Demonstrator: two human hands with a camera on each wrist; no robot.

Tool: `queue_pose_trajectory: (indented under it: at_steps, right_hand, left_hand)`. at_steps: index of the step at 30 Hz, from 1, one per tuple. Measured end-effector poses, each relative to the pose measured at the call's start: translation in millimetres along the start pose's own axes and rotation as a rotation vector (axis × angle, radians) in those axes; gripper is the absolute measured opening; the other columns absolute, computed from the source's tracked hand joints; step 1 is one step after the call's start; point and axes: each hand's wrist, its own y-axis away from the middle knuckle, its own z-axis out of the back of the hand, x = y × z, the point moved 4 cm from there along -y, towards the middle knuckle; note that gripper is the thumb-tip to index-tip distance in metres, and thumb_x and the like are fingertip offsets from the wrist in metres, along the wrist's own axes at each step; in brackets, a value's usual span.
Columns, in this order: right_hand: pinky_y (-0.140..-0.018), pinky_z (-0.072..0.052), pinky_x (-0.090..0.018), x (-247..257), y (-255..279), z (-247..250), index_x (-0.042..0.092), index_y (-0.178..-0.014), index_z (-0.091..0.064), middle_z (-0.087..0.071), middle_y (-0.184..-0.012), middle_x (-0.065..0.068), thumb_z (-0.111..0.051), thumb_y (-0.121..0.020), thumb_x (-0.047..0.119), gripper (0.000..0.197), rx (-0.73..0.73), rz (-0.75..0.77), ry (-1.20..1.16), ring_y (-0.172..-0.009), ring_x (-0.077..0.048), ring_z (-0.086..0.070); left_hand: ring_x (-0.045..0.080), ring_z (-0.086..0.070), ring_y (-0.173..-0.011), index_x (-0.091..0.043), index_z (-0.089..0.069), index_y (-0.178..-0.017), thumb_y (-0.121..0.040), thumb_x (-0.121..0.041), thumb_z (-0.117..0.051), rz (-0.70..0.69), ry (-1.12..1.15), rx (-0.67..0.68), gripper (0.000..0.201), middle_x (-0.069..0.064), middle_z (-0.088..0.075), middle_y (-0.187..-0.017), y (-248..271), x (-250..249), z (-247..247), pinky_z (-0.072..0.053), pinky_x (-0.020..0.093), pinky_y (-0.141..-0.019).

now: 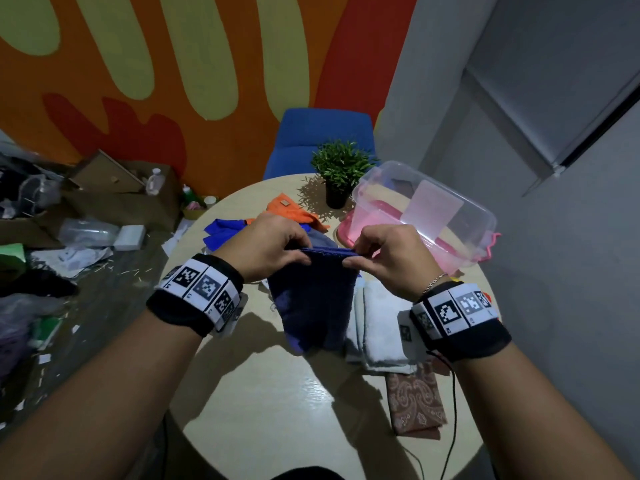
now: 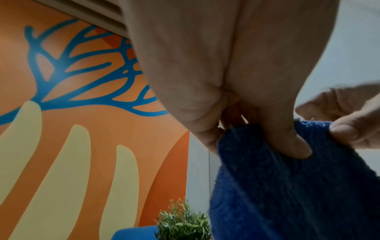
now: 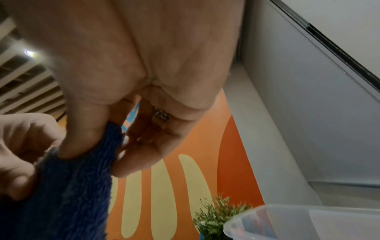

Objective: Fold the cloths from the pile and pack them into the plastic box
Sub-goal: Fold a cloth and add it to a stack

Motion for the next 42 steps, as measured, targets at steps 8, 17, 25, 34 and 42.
queue_pose_trajectory:
  at_steps: [8,17,25,34,42]
  right_hand:
    - [-0.077,-0.051,-0.022,4,-15,14,0.014,-0.104,-0.071,-0.072,-0.087,0.003,-0.076,-0.083,0.006,0.023,-0.132,-0.058,-0.057,-0.08,-0.011,-0.064]
    - [-0.079,-0.05,-0.029,8,-33,23,0.017,-0.102,-0.066,-0.069,-0.091,0.004,-0.057,-0.095,0.012,0.012,-0.257,-0.132,-0.156,-0.084,-0.015,-0.063]
    - [-0.066,-0.054,-0.023,0,-1,-18,0.019,-0.081,-0.071,-0.07,-0.073,0.005,-0.062,-0.078,0.002,0.02,0.12,-0.194,-0.279,-0.067,-0.008,-0.066]
    - [-0.072,-0.051,-0.023,-18,110,-160,0.013,-0.094,-0.074,-0.061,-0.07,0.015,-0.065,-0.084,0.012,0.014,0.96,-0.381,-0.162,-0.075,-0.011,-0.06]
    - [-0.092,-0.046,-0.029,-61,81,-163,0.012,-0.107,-0.07,-0.07,-0.112,-0.01,-0.054,-0.091,0.006,0.023,0.642,-0.429,0.038,-0.106,-0.027,-0.064]
  left_hand:
    - [0.015,-0.062,-0.092,-0.022,-0.07,-0.109,-0.085,-0.01,-0.077,-0.013,-0.035,-0.184,0.028,-0.003,-0.07,-0.098,2,4,25,-0.046,0.027,-0.079]
    - [-0.004,-0.057,-0.076,-0.021,-0.065,-0.101,-0.097,-0.017,-0.062,0.089,0.135,-0.394,0.007,-0.015,-0.062,-0.084,-7,7,49,-0.042,0.018,-0.066]
    - [-0.001,-0.065,-0.075,-0.031,-0.073,-0.088,-0.087,-0.017,-0.076,0.135,0.269,0.029,0.015,-0.013,-0.073,-0.083,27,22,12,-0.049,0.018,-0.069]
    - [0.007,-0.039,-0.053,-0.015,-0.055,-0.07,-0.086,-0.025,-0.075,0.361,0.249,0.967,0.028,-0.009,-0.044,-0.056,116,70,-159,-0.036,0.021,-0.056]
    - [0.006,-0.045,-0.051,-0.016,-0.057,-0.066,-0.092,-0.022,-0.069,0.476,0.293,0.445,0.029,-0.007,-0.051,-0.055,84,103,-162,-0.042,0.025,-0.062]
